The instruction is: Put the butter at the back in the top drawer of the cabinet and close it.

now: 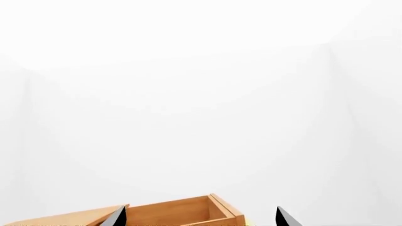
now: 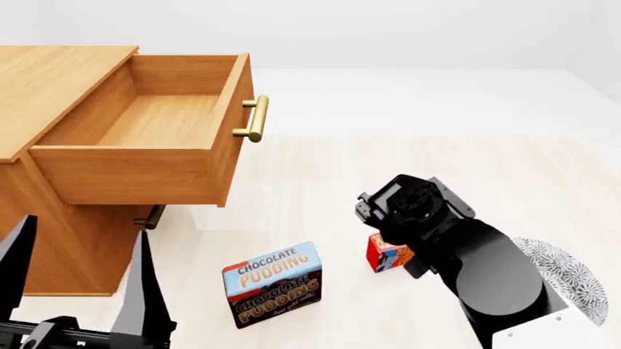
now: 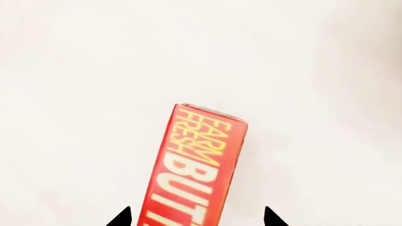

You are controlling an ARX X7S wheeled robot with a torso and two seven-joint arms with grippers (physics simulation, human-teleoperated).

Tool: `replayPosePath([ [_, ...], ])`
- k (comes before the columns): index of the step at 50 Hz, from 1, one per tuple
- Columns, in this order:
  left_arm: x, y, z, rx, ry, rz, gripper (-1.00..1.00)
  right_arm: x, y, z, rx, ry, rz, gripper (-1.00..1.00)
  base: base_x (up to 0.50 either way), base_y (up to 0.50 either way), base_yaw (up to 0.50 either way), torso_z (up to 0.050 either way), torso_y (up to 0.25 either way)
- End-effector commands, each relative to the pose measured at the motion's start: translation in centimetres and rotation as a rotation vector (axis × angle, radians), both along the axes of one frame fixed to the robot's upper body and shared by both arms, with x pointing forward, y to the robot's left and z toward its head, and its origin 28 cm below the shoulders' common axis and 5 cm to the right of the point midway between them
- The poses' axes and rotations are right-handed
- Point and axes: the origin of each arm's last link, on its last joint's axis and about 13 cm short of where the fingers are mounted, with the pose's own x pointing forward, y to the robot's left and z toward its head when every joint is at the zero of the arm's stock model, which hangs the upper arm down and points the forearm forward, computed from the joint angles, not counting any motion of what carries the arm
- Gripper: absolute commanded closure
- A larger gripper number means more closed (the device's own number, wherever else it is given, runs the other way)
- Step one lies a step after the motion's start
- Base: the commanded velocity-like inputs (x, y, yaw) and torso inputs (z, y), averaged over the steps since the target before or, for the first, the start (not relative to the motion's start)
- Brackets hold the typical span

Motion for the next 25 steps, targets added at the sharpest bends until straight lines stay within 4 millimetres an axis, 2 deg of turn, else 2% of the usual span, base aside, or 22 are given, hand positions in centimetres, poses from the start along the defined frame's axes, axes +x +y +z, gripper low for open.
replayPosePath([
  [1,0.06,0.02,-0.13,-0.002,0.005,-0.001,-1.00,-0.21,0.14,-0.40,0.028,-0.004,0.019,-1.00,0.00,0.00,0.00,0.000,0.000],
  [25,0.35,-0.05,-0.45,-0.001,0.015,-0.002,-1.00,-0.67,0.31,-1.27,0.056,0.000,0.061,-1.00,0.00,0.00,0.00,0.000,0.000],
])
